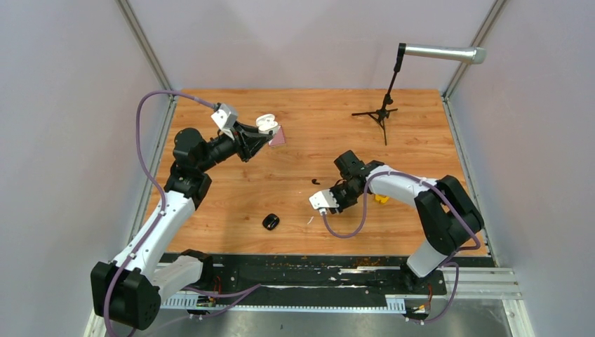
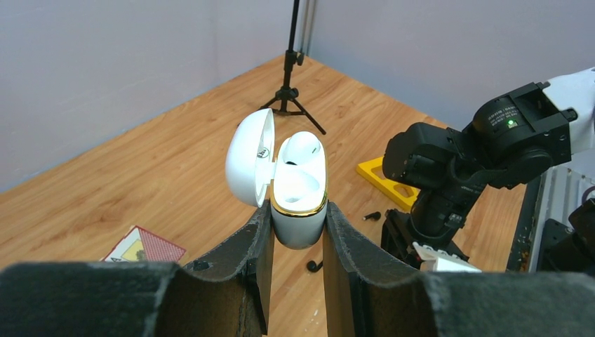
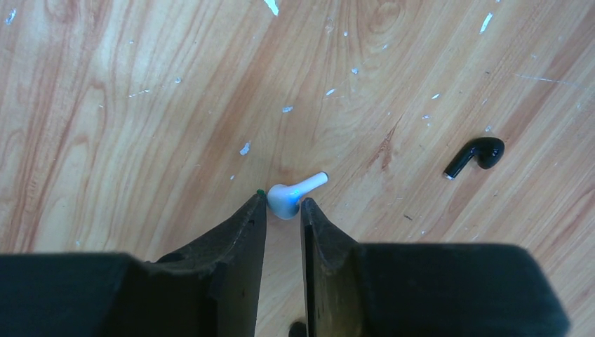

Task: Insert the wireless bluetooth earbuds into the charging case
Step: Pick up the earbud from the center of the board.

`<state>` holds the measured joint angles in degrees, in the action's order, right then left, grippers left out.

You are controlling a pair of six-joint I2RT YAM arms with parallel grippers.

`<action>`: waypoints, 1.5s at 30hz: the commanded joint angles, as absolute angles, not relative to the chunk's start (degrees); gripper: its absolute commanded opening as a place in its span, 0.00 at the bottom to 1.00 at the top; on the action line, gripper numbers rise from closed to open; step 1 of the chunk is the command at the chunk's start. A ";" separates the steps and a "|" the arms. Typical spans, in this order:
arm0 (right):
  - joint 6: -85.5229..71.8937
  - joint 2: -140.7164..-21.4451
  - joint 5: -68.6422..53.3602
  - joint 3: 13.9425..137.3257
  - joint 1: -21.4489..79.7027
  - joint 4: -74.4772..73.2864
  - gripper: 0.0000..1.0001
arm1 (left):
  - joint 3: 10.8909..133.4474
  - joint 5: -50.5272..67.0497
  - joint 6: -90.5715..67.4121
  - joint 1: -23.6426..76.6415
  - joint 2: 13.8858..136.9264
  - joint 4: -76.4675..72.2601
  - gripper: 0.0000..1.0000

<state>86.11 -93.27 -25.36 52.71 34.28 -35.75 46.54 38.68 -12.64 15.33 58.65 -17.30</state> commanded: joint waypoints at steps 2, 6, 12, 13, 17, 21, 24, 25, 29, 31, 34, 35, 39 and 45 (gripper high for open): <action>87.44 -95.50 -26.75 55.60 34.65 -37.96 0.25 | 47.81 38.85 -11.70 15.02 57.34 -18.28 0.00; 86.75 -98.52 -28.25 59.60 34.66 -45.05 0.24 | 47.81 38.86 -11.69 14.98 57.35 -18.11 0.00; 83.86 -103.60 -29.44 65.00 34.73 -51.79 0.11 | 47.72 38.94 -11.60 14.94 57.30 -17.96 0.00; 82.84 -103.90 -29.39 65.39 34.80 -51.85 0.09 | 47.75 39.01 -11.60 14.94 57.24 -17.87 0.00; 78.60 -103.45 -30.33 68.09 34.73 -53.37 0.05 | 47.97 39.10 -11.34 14.94 57.13 -17.33 0.00; 66.32 -104.30 -34.25 74.22 34.69 -57.17 0.04 | 47.97 39.12 -11.33 14.94 57.35 -17.45 0.00; 45.45 -107.36 -34.62 80.17 34.69 -55.23 0.06 | 48.07 39.12 -11.43 14.94 57.41 -17.69 0.00; 39.07 -108.61 -33.86 81.50 34.70 -54.86 0.06 | 48.10 39.11 -11.43 14.94 57.46 -17.67 0.00; 24.20 -108.92 -28.83 79.76 35.92 -49.21 0.06 | 48.15 39.11 -11.51 14.94 57.51 -17.53 0.00; 20.77 -110.37 -29.11 80.62 36.11 -49.58 0.06 | 48.39 39.12 -11.47 14.94 57.41 -17.16 0.00; 16.59 -112.00 -28.79 81.82 36.21 -49.71 0.06 | 48.85 39.07 -10.94 14.94 57.23 -15.87 0.00; 14.85 -112.56 -28.63 82.50 36.21 -49.94 0.07 | 48.94 39.03 -10.77 14.94 57.21 -15.51 0.00; 10.57 -115.96 -27.95 86.18 36.21 -51.27 0.12 | 49.21 38.94 -10.46 14.93 57.06 -14.63 0.00; 8.04 -120.13 -26.71 93.36 36.09 -52.45 0.25 | 50.64 39.03 -9.32 14.88 57.40 -12.94 0.00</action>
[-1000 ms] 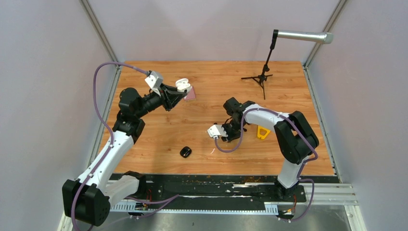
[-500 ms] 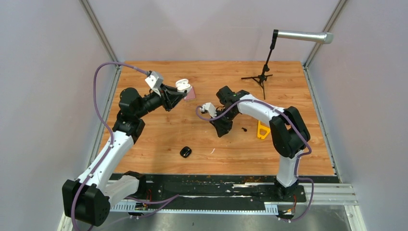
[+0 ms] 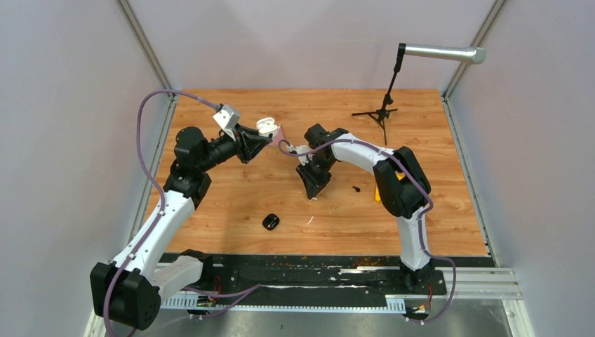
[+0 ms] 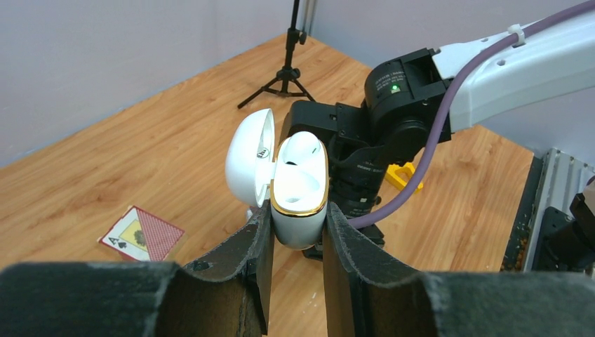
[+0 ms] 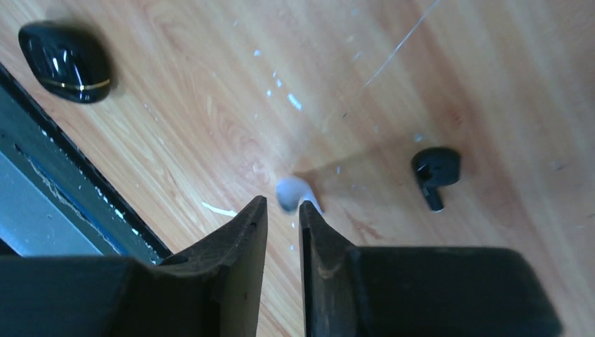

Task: Insert the wireless bluetooth earbuds into the charging case
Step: Pick up the earbud from the center of the board.

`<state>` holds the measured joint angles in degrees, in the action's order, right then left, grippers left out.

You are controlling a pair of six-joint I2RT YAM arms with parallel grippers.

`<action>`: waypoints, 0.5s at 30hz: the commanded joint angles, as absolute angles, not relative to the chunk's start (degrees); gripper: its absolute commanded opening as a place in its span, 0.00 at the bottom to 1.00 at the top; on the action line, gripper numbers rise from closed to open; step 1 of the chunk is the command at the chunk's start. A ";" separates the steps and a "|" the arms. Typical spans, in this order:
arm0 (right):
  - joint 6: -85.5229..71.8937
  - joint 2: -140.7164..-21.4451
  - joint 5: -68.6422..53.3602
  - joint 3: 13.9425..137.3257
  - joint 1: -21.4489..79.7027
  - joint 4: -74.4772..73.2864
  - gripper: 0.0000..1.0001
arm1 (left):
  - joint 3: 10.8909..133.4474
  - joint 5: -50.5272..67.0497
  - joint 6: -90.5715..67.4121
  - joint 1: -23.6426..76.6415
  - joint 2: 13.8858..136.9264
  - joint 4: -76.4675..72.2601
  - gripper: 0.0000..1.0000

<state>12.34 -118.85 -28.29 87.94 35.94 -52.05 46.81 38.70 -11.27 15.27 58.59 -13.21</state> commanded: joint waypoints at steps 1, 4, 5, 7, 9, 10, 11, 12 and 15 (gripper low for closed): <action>8.38 -119.91 -26.49 94.39 35.93 -52.73 0.27 | 50.85 38.95 -9.05 14.86 57.32 -12.73 0.00; 10.32 -117.73 -27.30 95.42 34.92 -53.26 0.29 | 50.76 38.94 -8.88 14.68 57.31 -12.48 0.00; 11.34 -116.75 -27.93 95.38 34.57 -53.33 0.30 | 50.68 38.94 -8.88 14.68 57.32 -12.60 0.00; 16.15 -115.18 -29.95 95.52 33.89 -54.12 0.31 | 50.63 38.85 -8.82 14.59 57.40 -12.87 0.00; 27.65 -114.00 -34.15 96.60 34.06 -57.32 0.30 | 50.63 38.77 -8.79 14.50 57.48 -13.13 0.00; 35.22 -113.32 -36.36 96.94 34.59 -59.35 0.30 | 50.63 38.76 -8.85 14.43 57.55 -13.24 0.00; 42.79 -112.43 -36.45 96.59 35.21 -60.83 0.31 | 50.63 38.68 -8.87 14.34 57.63 -13.33 0.00; 50.68 -110.90 -36.27 95.66 35.72 -61.76 0.32 | 50.63 38.60 -8.88 14.33 57.65 -13.44 0.00; 70.36 -105.69 -35.88 89.03 36.13 -57.90 0.33 | 50.63 38.50 -8.95 14.24 57.63 -13.55 0.00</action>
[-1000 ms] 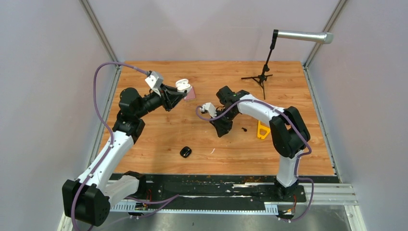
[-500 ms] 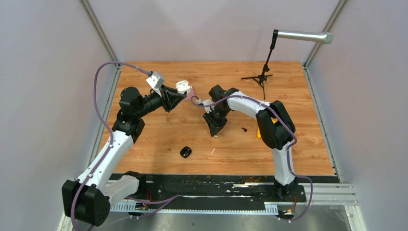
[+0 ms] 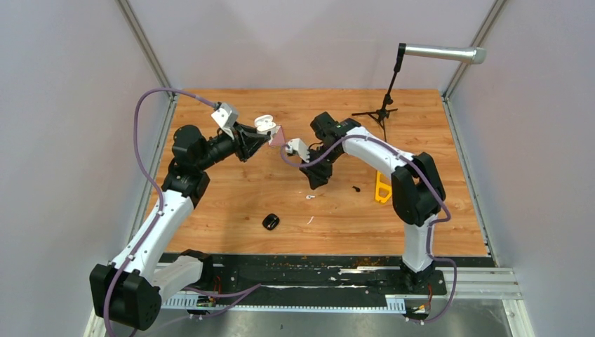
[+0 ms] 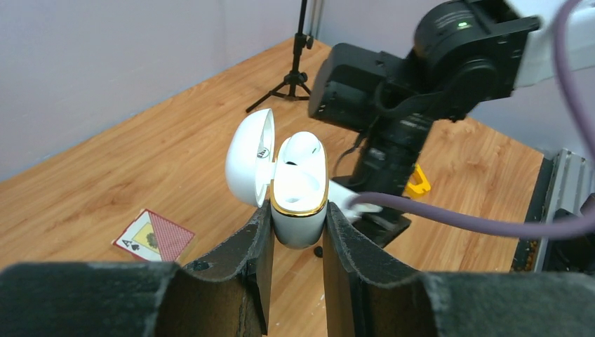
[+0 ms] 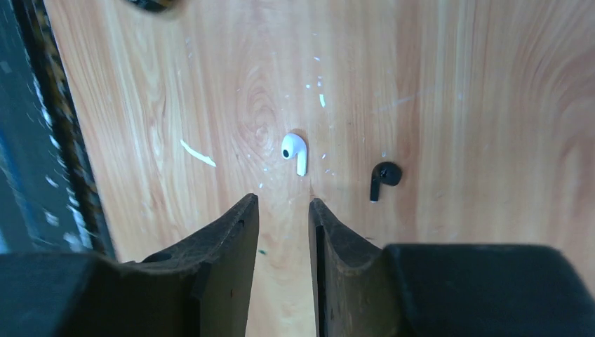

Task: Insert the wireless bluetooth earbuds into the charging case
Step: Pick up the earbud from the center of the board.

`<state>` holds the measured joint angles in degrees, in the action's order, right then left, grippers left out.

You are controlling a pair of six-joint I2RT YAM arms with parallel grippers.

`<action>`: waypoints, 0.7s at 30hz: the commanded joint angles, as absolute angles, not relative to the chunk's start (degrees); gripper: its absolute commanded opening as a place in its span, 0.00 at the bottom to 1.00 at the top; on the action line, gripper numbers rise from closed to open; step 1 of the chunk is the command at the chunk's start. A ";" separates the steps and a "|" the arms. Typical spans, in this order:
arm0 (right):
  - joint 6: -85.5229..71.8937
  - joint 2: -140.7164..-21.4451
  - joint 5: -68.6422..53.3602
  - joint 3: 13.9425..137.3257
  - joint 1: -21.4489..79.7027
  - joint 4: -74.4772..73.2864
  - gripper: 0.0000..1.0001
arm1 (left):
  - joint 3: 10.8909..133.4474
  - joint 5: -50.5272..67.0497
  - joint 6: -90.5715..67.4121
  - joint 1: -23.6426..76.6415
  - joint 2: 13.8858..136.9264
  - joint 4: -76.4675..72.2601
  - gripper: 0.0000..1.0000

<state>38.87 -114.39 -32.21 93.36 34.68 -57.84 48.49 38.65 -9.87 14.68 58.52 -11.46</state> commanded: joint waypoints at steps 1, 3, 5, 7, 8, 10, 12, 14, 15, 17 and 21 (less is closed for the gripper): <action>75.75 -104.16 -35.86 85.64 36.24 -56.10 0.33 | 50.63 38.50 -8.96 14.24 57.50 -13.61 0.00; 85.91 -102.45 -34.98 82.14 36.99 -53.80 0.33 | 50.55 38.50 -9.02 14.24 57.36 -13.70 0.00; 93.19 -102.18 -32.56 80.21 38.27 -52.67 0.33 | 50.46 38.41 -8.99 14.24 57.15 -13.64 0.00; 95.86 -102.76 -31.69 79.88 39.36 -51.48 0.34 | 50.30 38.37 -9.01 14.10 56.87 -13.64 0.00; 96.83 -103.27 -31.78 80.08 39.88 -51.30 0.35 | 50.21 38.24 -9.05 14.00 56.65 -13.62 0.00; 98.82 -104.53 -31.52 80.60 40.52 -51.43 0.38 | 49.90 38.17 -9.14 13.73 56.39 -13.65 0.00; 100.88 -105.97 -31.34 81.29 40.98 -52.13 0.39 | 49.45 38.19 -9.29 13.56 56.04 -13.71 0.00; 102.03 -107.52 -31.26 82.15 41.33 -53.09 0.38 | 49.16 38.16 -9.60 13.54 55.84 -13.80 0.00; 102.27 -108.32 -31.03 82.51 41.58 -53.37 0.37 | 49.01 38.15 -9.66 13.50 55.74 -13.80 0.00; 103.36 -109.96 -30.06 83.39 42.06 -54.61 0.34 | 48.96 38.15 -9.67 13.45 55.72 -13.80 0.00; 103.84 -112.77 -27.70 85.06 42.85 -56.14 0.29 | 48.78 38.15 -9.90 13.45 55.80 -14.21 0.00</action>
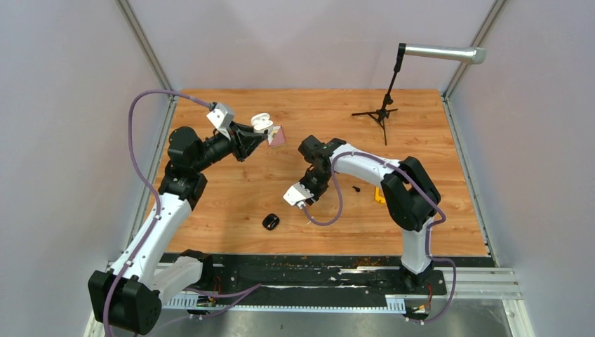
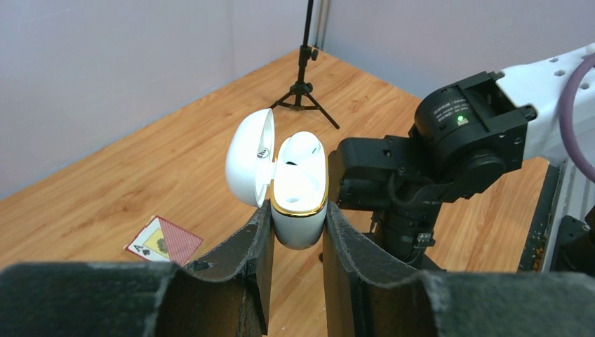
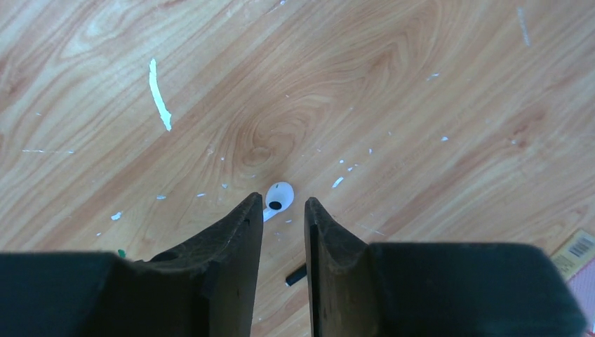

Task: Insert the wireless bluetooth earbuds into the charging case
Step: Pick up the earbud from the center of the board.

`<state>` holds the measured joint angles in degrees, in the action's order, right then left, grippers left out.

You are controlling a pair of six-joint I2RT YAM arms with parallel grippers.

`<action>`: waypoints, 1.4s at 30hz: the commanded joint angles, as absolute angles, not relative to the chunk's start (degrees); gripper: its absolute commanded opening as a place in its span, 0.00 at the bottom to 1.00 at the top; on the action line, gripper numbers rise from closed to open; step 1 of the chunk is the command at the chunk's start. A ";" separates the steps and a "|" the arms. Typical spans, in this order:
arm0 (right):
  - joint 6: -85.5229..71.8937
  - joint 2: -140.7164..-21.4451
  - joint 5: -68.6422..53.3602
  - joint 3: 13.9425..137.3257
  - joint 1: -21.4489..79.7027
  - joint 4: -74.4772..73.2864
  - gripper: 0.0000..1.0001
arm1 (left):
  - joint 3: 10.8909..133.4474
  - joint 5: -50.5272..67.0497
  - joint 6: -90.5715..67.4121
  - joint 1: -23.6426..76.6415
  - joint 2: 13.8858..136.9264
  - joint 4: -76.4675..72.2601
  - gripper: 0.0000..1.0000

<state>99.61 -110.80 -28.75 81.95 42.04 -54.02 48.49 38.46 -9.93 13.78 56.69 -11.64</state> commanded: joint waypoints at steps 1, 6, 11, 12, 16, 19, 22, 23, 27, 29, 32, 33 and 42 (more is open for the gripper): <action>103.80 -113.03 -27.24 85.15 43.00 -56.04 0.28 | 48.74 38.13 -9.97 13.45 55.86 -14.30 0.00; 102.47 -114.63 -25.49 86.09 43.35 -56.42 0.29 | 48.66 38.14 -10.15 13.45 56.09 -14.78 0.00; 99.49 -116.41 -24.52 87.34 43.44 -56.83 0.30 | 48.69 38.22 -10.37 13.45 56.48 -15.11 0.00; 99.01 -116.80 -24.53 87.81 43.44 -57.05 0.30 | 48.69 38.23 -10.37 13.45 56.52 -15.13 0.00; 97.98 -118.21 -23.97 89.01 43.67 -57.79 0.29 | 48.69 38.30 -10.49 13.45 56.76 -15.27 0.00; 97.52 -118.99 -23.99 90.14 43.76 -59.07 0.27 | 48.69 38.25 -10.46 13.45 56.95 -15.36 0.00; 97.38 -119.30 -23.77 90.48 43.84 -59.53 0.27 | 48.60 38.23 -10.46 13.45 56.99 -15.38 0.00; 97.43 -119.37 -23.67 90.52 43.81 -59.58 0.27 | 48.60 38.29 -10.46 13.46 57.02 -15.45 0.00; 97.49 -119.60 -23.76 90.66 43.86 -59.71 0.27 | 48.60 38.24 -10.55 13.45 57.11 -15.55 0.00; 97.54 -119.77 -23.94 90.90 44.03 -59.87 0.26 | 48.61 38.25 -10.58 13.45 57.13 -15.63 0.00; 97.65 -120.22 -24.14 91.54 44.26 -60.67 0.28 | 48.52 38.17 -10.68 13.45 57.15 -15.81 0.00; 97.58 -120.42 -23.90 91.70 44.41 -60.65 0.28 | 48.45 38.21 -10.72 13.45 57.15 -15.82 0.00; 95.35 -122.59 -22.86 93.64 44.72 -62.77 0.27 | 48.08 38.28 -10.63 13.45 56.90 -15.51 0.00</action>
<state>96.68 -121.03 -22.65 91.85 44.25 -60.55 48.31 38.46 -10.17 13.78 57.25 -12.95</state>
